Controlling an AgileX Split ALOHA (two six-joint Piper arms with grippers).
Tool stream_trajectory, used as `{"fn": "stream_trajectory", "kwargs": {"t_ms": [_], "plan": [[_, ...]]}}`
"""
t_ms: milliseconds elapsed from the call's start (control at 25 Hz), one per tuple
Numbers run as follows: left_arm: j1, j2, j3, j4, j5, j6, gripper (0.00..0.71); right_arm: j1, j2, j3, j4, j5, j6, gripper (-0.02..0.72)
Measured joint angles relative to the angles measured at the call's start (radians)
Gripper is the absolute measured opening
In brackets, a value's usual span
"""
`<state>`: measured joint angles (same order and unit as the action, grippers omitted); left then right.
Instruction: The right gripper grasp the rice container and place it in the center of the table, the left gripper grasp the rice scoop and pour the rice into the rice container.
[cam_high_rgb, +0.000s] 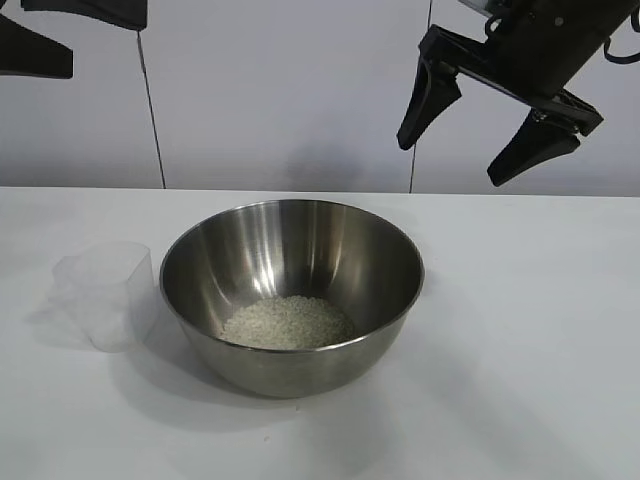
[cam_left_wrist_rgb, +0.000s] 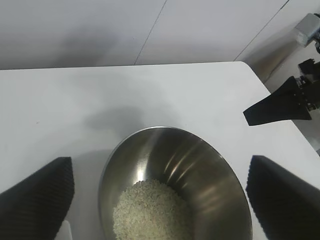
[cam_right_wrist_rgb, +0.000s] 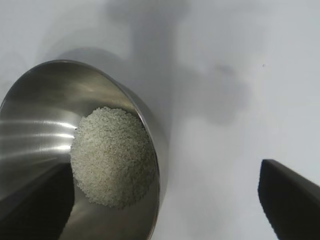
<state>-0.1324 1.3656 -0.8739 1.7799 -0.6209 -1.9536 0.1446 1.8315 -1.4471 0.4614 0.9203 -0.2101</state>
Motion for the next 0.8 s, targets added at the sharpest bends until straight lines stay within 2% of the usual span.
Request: {"fn": "stream_trajectory", "kwargs": {"t_ms": [400,800], "plan": [[0.000,0.133,0.028,0.000,-0.097,-0.100,0.693,0.000,0.000,0.000,0.000,0.016,0.000,0.694],[0.000,0.133,0.028,0.001,-0.155,-0.177,0.693,0.000,0.000,0.000,0.000,0.020,0.000,0.694]]}}
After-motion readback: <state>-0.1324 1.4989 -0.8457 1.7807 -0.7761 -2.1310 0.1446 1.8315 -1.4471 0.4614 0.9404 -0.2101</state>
